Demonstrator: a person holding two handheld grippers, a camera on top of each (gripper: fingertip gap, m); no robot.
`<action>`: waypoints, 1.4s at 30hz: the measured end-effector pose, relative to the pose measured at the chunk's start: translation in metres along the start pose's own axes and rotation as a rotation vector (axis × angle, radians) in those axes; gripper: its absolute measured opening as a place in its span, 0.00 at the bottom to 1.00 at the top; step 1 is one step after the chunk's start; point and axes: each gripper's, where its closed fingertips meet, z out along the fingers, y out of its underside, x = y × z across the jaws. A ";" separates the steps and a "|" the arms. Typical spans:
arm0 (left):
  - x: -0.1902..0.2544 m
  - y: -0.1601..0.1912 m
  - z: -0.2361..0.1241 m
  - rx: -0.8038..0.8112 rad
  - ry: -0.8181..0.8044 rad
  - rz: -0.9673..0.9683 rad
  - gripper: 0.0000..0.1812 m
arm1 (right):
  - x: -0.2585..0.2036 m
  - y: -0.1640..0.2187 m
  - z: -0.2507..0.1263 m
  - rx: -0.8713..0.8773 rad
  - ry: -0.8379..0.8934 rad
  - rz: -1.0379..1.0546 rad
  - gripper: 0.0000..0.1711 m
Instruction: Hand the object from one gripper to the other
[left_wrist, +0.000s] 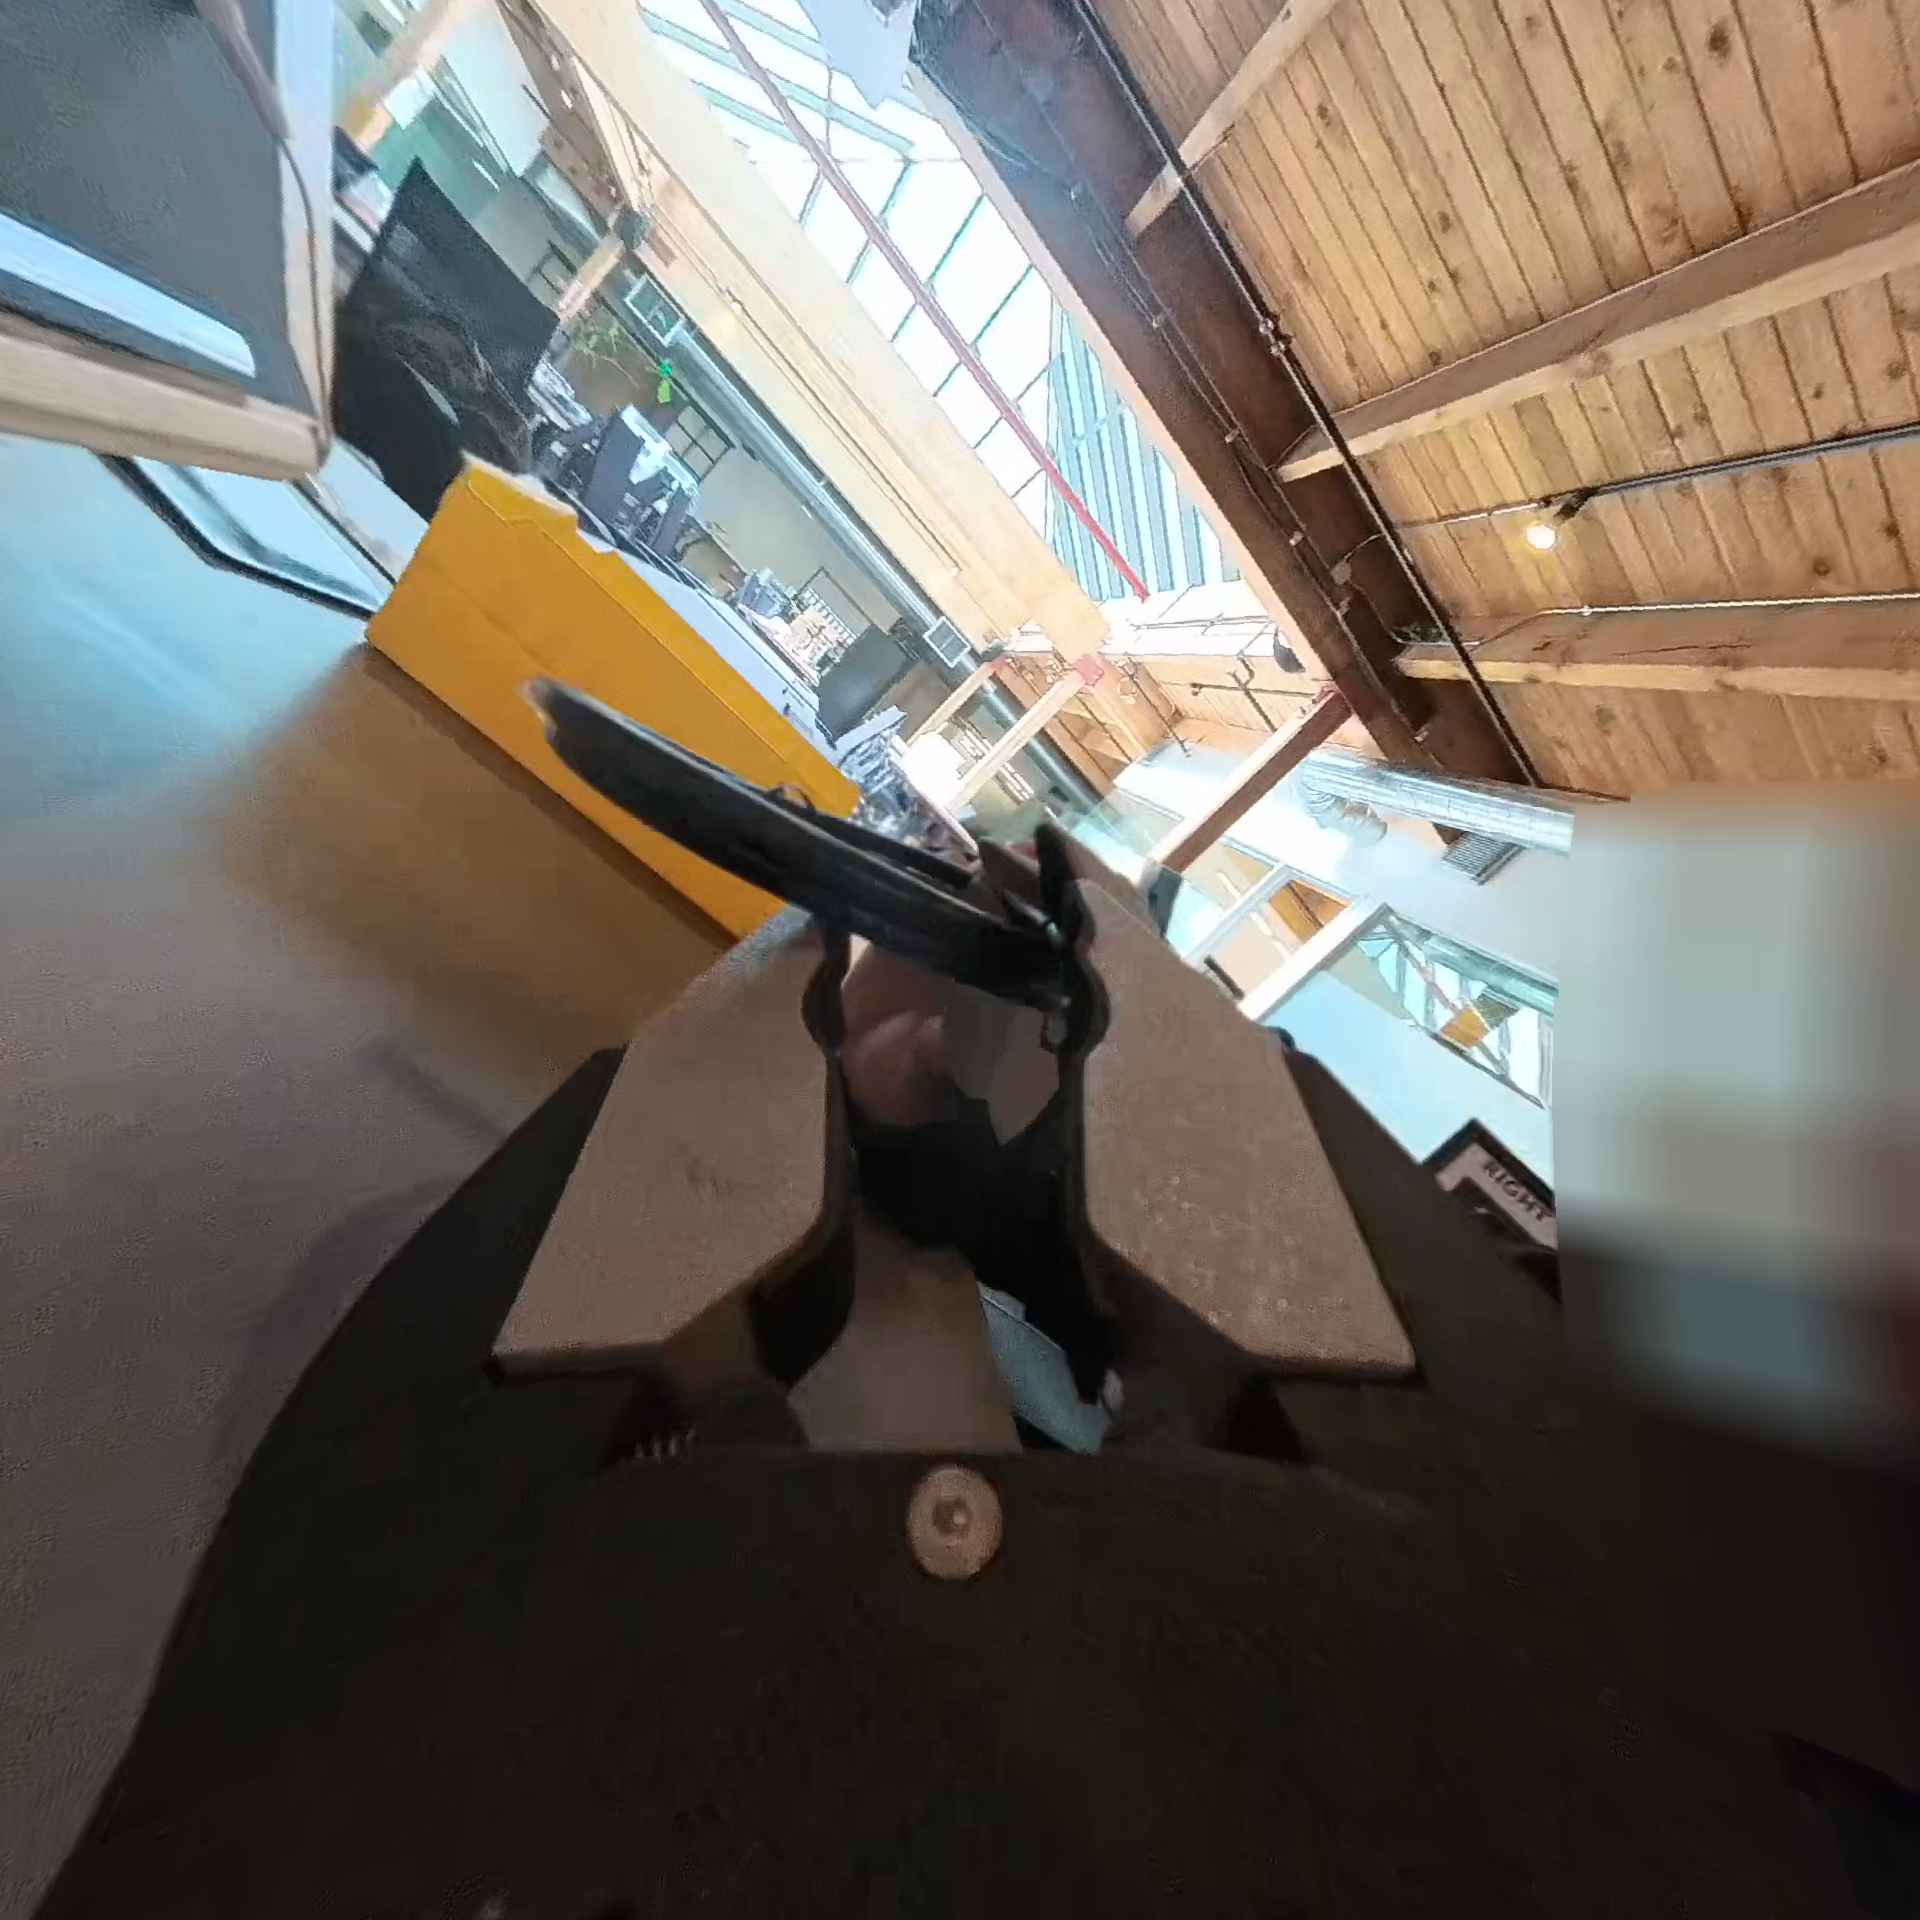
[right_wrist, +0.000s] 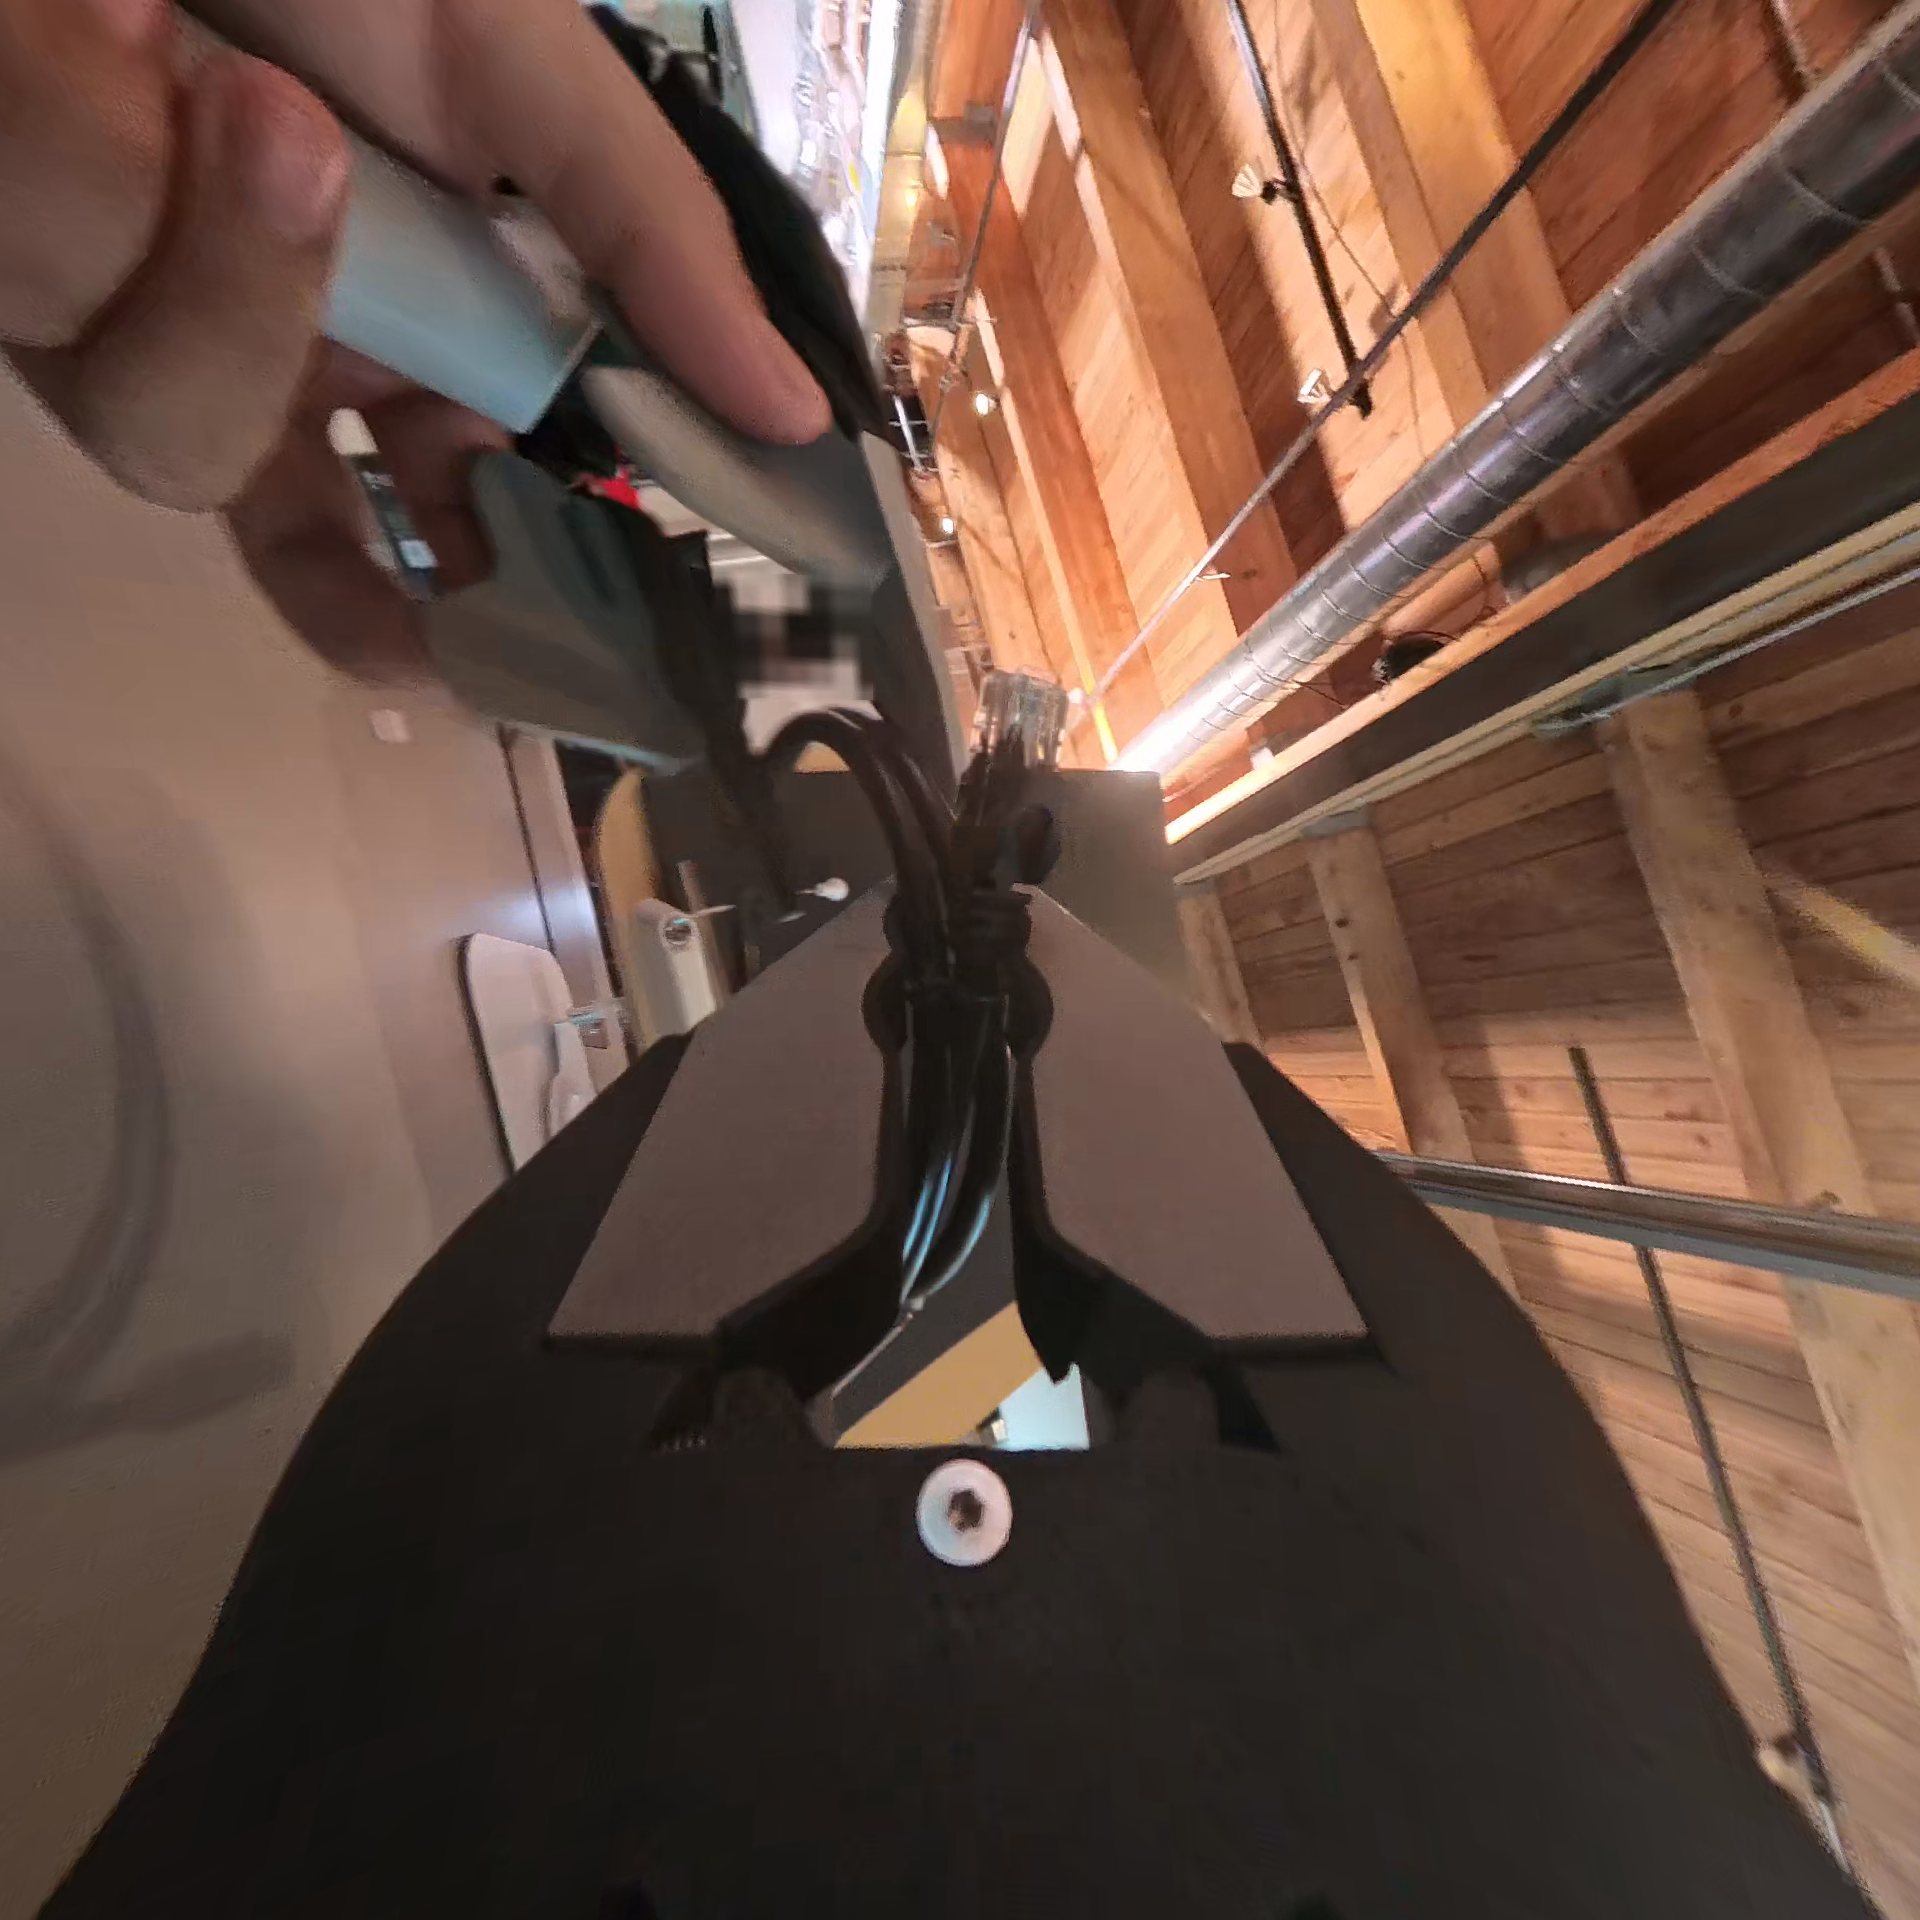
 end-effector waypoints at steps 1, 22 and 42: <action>0.001 -0.003 -0.002 0.011 -0.007 0.029 0.18 | -0.004 -0.001 0.001 0.012 -0.018 0.006 0.08; 0.062 0.054 -0.017 -0.229 0.129 0.773 0.02 | -0.007 0.051 -0.018 0.129 -0.657 1.659 0.19; 0.009 0.030 -0.013 -0.158 -0.148 0.566 0.19 | -0.001 0.108 -0.006 -0.101 -0.332 1.398 0.04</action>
